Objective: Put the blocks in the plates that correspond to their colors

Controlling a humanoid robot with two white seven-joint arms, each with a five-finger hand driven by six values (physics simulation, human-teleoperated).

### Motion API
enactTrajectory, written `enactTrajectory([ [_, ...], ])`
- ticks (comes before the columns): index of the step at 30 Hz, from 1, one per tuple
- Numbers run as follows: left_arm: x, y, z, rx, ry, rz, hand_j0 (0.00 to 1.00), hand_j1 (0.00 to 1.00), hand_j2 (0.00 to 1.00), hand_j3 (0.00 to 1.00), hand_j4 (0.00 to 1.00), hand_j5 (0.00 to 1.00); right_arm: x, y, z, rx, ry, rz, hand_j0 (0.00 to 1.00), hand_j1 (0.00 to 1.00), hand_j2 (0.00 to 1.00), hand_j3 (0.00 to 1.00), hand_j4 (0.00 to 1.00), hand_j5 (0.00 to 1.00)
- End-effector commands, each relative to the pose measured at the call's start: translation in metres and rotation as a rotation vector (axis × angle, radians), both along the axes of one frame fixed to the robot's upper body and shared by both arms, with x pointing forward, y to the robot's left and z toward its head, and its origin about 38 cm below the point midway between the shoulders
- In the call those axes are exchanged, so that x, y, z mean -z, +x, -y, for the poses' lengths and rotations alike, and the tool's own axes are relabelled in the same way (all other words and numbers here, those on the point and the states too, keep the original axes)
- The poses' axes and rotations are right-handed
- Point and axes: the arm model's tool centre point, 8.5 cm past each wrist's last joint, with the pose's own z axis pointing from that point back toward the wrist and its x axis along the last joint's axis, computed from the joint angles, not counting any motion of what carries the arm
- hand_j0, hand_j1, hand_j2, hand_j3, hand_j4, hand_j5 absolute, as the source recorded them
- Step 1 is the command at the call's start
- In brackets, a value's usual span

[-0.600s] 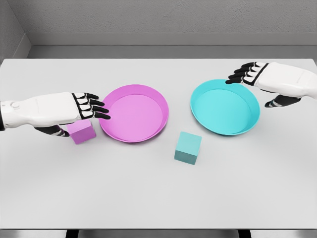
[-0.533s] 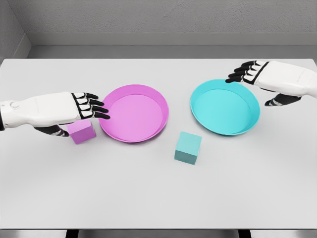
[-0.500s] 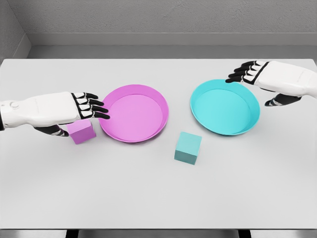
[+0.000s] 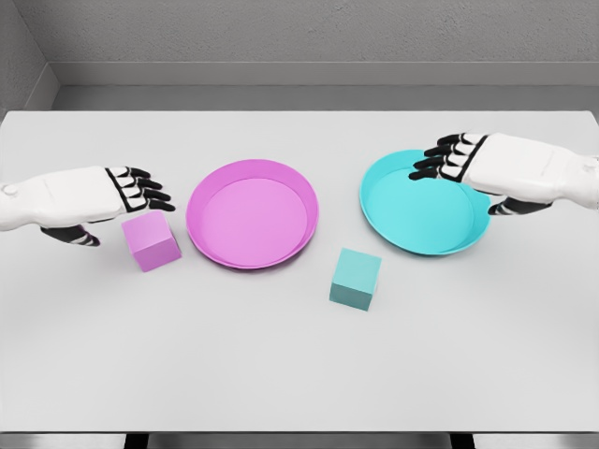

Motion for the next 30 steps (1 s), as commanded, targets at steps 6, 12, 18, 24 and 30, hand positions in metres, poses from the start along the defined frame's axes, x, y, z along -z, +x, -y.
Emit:
enactTrajectory([
  [6, 0.000, 0.002, 0.008, 0.028, -0.022, 0.053, 1.00, 1.00, 1.00, 1.00, 1.00, 1.00, 0.020, -0.004, -0.029, -0.069, -0.034, -0.021, 1.00, 1.00, 1.00, 1.00, 1.00, 1.00],
  [12, 0.011, 0.002, 0.022, 0.067, -0.040, 0.069, 1.00, 1.00, 1.00, 1.00, 1.00, 1.00, 0.034, -0.007, -0.062, -0.178, -0.089, -0.064, 1.00, 1.00, 1.00, 1.00, 1.00, 1.00],
  [18, 0.017, 0.005, 0.010, 0.048, 0.001, 0.087, 1.00, 1.00, 1.00, 1.00, 1.00, 1.00, 0.048, -0.012, -0.082, -0.234, -0.092, -0.099, 1.00, 1.00, 1.00, 1.00, 1.00, 1.00],
  [24, 0.025, 0.003, 0.007, 0.058, 0.049, 0.090, 1.00, 1.00, 1.00, 1.00, 1.00, 1.00, 0.058, -0.016, -0.087, -0.254, -0.106, -0.128, 1.00, 1.00, 1.00, 1.00, 1.00, 1.00],
  [30, 0.027, 0.005, 0.002, 0.045, 0.066, 0.092, 1.00, 1.00, 1.00, 1.00, 1.00, 1.00, 0.055, -0.015, -0.088, -0.256, -0.108, -0.118, 1.00, 1.00, 1.00, 1.00, 1.00, 1.00],
])
